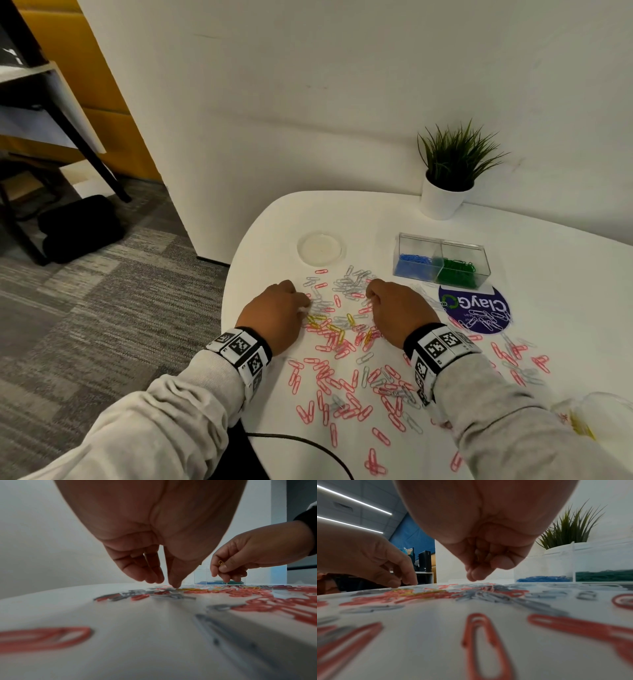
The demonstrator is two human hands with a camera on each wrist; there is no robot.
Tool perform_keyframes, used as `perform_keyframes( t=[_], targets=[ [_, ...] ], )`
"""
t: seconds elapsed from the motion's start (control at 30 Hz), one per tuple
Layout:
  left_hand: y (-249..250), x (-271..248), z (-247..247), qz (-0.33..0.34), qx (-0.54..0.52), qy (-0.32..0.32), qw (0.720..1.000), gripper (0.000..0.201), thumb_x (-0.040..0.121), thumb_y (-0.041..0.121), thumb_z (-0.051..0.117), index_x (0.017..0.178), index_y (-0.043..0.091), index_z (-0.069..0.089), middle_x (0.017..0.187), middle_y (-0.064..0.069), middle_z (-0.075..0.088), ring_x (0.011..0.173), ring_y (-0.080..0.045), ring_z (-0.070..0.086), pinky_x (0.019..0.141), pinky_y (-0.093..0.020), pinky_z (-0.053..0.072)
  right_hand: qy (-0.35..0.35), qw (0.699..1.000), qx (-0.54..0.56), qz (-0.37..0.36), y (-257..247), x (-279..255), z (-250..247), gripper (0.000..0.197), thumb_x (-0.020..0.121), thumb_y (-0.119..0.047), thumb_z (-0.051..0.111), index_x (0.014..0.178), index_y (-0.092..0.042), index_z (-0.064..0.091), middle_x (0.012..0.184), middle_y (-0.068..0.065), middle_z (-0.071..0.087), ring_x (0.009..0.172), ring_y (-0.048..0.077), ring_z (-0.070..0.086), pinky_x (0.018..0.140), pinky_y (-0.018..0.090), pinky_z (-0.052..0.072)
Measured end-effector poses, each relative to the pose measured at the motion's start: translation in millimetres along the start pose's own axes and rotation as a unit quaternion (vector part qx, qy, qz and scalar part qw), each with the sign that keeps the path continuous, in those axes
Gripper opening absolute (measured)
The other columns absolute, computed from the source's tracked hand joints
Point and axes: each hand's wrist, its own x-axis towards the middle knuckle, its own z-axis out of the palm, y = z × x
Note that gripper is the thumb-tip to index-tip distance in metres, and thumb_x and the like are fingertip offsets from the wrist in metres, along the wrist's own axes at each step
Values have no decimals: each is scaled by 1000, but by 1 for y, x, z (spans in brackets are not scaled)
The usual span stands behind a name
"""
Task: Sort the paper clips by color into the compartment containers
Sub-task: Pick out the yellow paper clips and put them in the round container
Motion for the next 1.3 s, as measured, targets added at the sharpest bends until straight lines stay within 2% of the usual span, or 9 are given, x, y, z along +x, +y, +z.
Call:
perform_keyframes(
  t=[0.13, 0.23, 0.43, 0.77, 0.87, 1.0, 1.13, 1.2, 1.3],
  targets=[
    [4, -2, 0, 37, -11, -15, 999, 23, 96, 37, 55, 114, 34, 70, 109, 9, 54, 106, -14, 52, 87, -35, 51, -26, 998, 28, -49, -7, -2, 0, 22, 99, -15, 37, 109, -24, 55, 108, -1, 59, 90, 19, 58, 81, 33, 49],
    [3, -1, 0, 25, 1, -12, 1000, 23, 97, 41, 53, 110, 31, 69, 109, 8, 53, 104, -14, 52, 86, -33, 50, -30, 997, 1, -66, -10, 1, 4, 17, 101, -30, 39, 100, -24, 55, 102, -1, 55, 87, 18, 56, 79, 33, 48],
    [3, 0, 1, 26, 7, 7, 1000, 25, 99, 36, 49, 113, 28, 67, 115, 7, 53, 107, -14, 52, 87, -32, 49, -95, 992, -10, -78, -9, 6, 9, 21, 97, -40, 50, 116, -34, 55, 113, -6, 50, 102, 18, 54, 86, 29, 43],
    [4, -2, -1, 46, -15, -14, 999, 21, 95, 40, 55, 106, 31, 70, 108, 10, 52, 105, -12, 50, 88, -31, 48, -54, 992, 114, -26, -15, 2, 1, 5, 92, -27, 54, 89, -24, 51, 88, -7, 57, 76, 9, 51, 67, 24, 43],
    [5, -2, -1, 41, -16, -17, 999, 20, 95, 38, 53, 99, 27, 69, 104, 8, 53, 100, -12, 50, 85, -32, 50, -37, 947, 314, 52, -27, 3, -3, 7, 93, -21, 56, 92, -15, 53, 85, 4, 69, 67, 14, 62, 55, 25, 49],
    [6, -2, -1, 38, -3, -3, 999, 18, 97, 33, 48, 93, 25, 62, 98, 7, 56, 93, -13, 51, 78, -30, 47, -67, 860, 494, 108, -42, 10, -1, 7, 92, -4, 51, 96, -9, 51, 87, 14, 69, 71, 24, 68, 62, 34, 56],
    [6, -1, -4, 18, -26, 6, 999, 11, 99, 21, 43, 99, 26, 52, 99, 4, 62, 88, -19, 55, 74, -29, 44, -85, 971, 223, 13, -45, 19, 9, 14, 96, -26, 47, 94, -18, 59, 88, -2, 63, 79, 15, 57, 69, 30, 46],
    [6, -2, -5, 22, -38, -3, 999, 23, 98, 18, 45, 118, 27, 53, 107, 4, 59, 92, -21, 60, 76, -30, 46, -102, 989, 88, -57, -45, 20, 14, 17, 96, -37, 50, 93, -24, 61, 96, -4, 64, 88, 15, 58, 79, 32, 48],
    [5, -1, -2, 36, -24, -24, 999, 32, 95, 12, 48, 119, 30, 60, 113, 4, 54, 95, -22, 61, 81, -31, 50, -113, 988, 10, -100, -40, 18, 16, 10, 93, -31, 53, 94, -31, 62, 103, -4, 65, 94, 17, 58, 83, 31, 49]
  ],
)
